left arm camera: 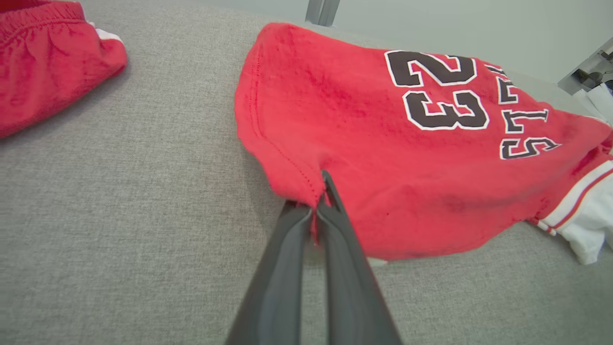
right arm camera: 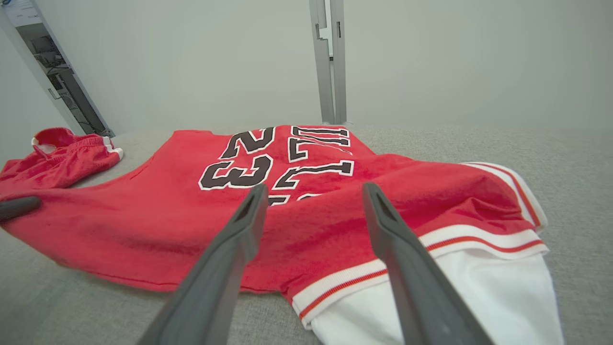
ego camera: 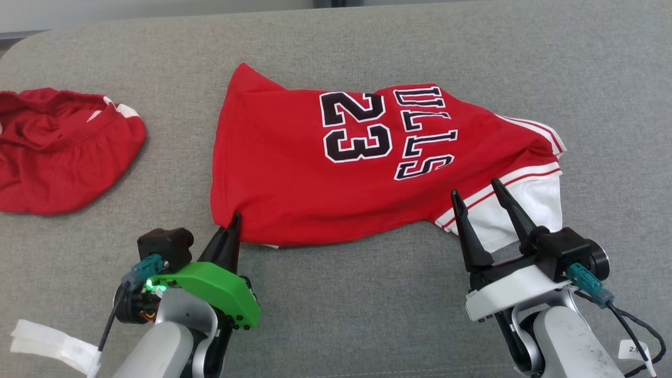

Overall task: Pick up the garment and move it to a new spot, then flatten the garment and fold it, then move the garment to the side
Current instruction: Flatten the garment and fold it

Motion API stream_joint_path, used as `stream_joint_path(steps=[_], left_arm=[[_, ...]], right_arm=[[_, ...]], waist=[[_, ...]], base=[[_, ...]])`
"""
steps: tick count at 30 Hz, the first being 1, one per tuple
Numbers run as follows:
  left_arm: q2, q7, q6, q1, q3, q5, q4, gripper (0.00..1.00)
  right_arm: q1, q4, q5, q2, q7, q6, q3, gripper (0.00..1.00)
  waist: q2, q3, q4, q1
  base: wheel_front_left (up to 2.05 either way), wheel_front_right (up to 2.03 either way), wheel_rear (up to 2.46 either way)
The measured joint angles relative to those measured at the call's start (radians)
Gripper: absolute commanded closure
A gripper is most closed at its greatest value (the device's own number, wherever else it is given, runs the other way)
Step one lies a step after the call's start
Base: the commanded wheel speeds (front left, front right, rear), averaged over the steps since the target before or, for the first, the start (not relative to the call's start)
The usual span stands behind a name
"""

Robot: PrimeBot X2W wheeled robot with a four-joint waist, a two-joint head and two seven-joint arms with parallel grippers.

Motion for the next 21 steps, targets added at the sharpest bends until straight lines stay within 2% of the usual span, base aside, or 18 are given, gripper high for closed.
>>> stream_joint_path(steps=[6,14,15,17,21], left_arm=[[-0.002,0.029,0.0,-0.121,0.001,0.016,0.105,1.0],[-0.038,0.024,-0.011,-0.301,0.016,0.021,0.395,1.0],[-0.044,0.015,-0.018,-0.315,0.018,0.021,0.424,0.83],[-0.055,-0.006,-0.029,-0.334,0.022,0.021,0.466,0.0],[-0.077,-0.069,-0.054,-0.36,0.035,0.011,0.52,0.0]], right_arm=[[-0.018,-0.004,0.001,0.004,-0.002,0.0,0.005,0.0],[-0.047,-0.002,0.0,0.006,-0.009,0.0,0.013,0.0],[-0.047,-0.001,0.0,0.006,-0.01,0.0,0.012,0.0],[-0.047,0.001,0.0,0.006,-0.011,0.0,0.01,0.0],[-0.046,0.008,0.0,0.006,-0.013,0.0,-0.004,0.0]], waist=[[0.0,0.031,-0.029,0.0],[0.0,0.073,-0.088,0.0],[0.0,0.078,-0.094,0.0],[0.0,0.084,-0.103,0.0],[0.0,0.082,-0.103,0.0]], base=[[0.0,0.0,0.0],[0.0,0.0,0.0],[0.0,0.0,0.0],[0.0,0.0,0.0],[0.0,0.0,0.0]])
